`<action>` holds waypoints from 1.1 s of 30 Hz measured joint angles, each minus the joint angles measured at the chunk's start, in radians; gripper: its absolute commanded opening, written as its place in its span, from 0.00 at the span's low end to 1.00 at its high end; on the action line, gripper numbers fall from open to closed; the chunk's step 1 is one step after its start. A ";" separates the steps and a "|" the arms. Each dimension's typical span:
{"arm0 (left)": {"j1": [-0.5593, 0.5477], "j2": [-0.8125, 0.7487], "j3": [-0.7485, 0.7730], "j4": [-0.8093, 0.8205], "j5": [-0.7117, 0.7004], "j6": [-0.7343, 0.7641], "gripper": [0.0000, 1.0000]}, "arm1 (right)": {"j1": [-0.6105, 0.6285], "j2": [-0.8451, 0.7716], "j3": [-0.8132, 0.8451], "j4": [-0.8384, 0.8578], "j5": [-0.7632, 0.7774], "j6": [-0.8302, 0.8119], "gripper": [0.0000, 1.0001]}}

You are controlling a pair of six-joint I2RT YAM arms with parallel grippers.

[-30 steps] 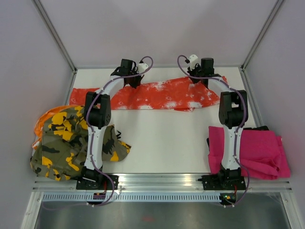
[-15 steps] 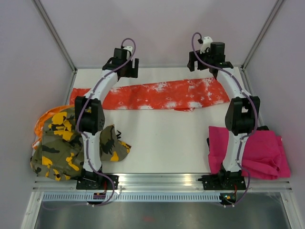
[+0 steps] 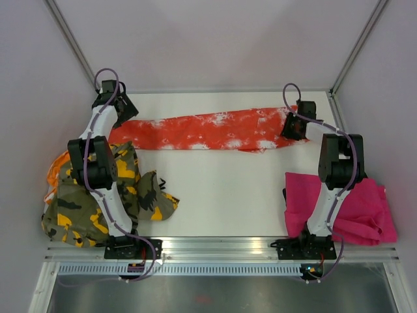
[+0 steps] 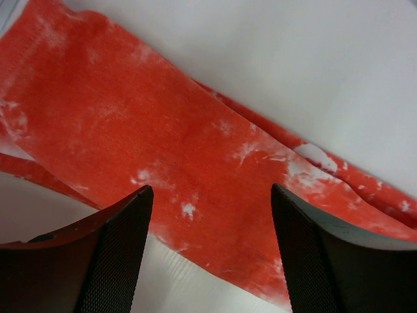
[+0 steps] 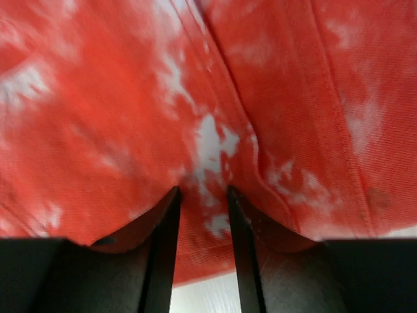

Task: Fold and stack the trousers
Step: Fold the trousers

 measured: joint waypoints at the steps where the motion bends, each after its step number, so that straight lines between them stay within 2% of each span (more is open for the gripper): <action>1: -0.003 0.018 0.006 -0.004 -0.009 0.000 0.78 | 0.003 0.023 -0.010 0.016 0.014 0.010 0.43; 6: 0.003 0.105 0.072 -0.003 -0.011 0.032 0.82 | 0.006 0.024 -0.008 0.057 0.109 0.018 0.45; 9: 0.030 0.131 0.093 -0.001 -0.013 0.069 0.83 | -0.005 0.026 -0.009 0.067 0.125 0.041 0.42; 13: 0.071 0.139 0.094 -0.001 -0.013 0.102 0.84 | -0.069 0.030 -0.016 0.088 0.113 0.088 0.37; 21: 0.122 0.141 0.091 -0.001 0.001 0.155 0.86 | -0.148 -0.012 -0.089 0.120 0.259 0.087 0.35; 28: 0.115 0.190 0.091 0.004 0.237 0.291 0.87 | -0.163 -0.019 -0.100 0.117 0.315 0.067 0.36; 33: 0.111 0.214 0.091 -0.002 0.304 0.430 0.90 | -0.216 -0.030 -0.108 0.114 0.288 0.060 0.34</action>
